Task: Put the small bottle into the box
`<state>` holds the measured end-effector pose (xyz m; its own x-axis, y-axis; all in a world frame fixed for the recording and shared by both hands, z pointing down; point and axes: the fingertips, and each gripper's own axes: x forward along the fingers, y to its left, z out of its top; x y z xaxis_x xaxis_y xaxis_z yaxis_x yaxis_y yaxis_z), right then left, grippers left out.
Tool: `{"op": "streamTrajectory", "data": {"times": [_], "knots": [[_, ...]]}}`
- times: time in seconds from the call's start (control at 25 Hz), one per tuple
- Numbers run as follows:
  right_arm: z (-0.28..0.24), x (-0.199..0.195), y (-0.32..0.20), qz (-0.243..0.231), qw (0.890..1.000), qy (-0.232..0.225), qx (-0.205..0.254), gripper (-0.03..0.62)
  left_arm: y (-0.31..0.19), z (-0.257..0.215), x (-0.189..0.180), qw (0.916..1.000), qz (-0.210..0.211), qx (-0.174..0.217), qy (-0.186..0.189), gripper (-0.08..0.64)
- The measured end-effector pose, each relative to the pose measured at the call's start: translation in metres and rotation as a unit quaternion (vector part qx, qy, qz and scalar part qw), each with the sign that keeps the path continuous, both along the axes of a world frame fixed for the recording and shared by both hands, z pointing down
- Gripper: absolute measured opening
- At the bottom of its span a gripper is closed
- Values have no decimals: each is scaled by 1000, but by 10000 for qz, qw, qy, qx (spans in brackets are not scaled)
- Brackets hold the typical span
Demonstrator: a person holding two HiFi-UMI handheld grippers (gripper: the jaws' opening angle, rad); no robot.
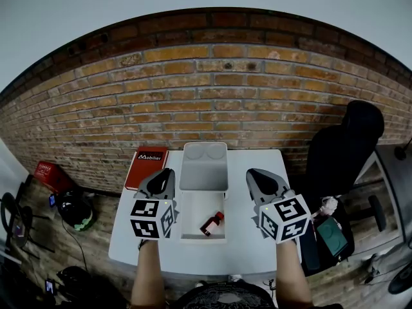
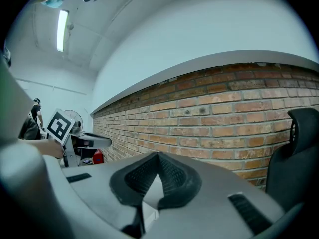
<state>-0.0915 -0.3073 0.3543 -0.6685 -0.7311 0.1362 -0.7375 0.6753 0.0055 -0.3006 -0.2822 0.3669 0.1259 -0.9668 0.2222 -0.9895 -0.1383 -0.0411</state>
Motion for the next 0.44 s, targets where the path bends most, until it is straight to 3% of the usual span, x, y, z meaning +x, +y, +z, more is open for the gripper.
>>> {"op": "streamTrajectory", "data": {"times": [0.44], "knots": [[-4, 3, 1, 1, 10000, -24, 26, 20, -1, 2, 11, 9998, 102, -53, -141, 41]]}}
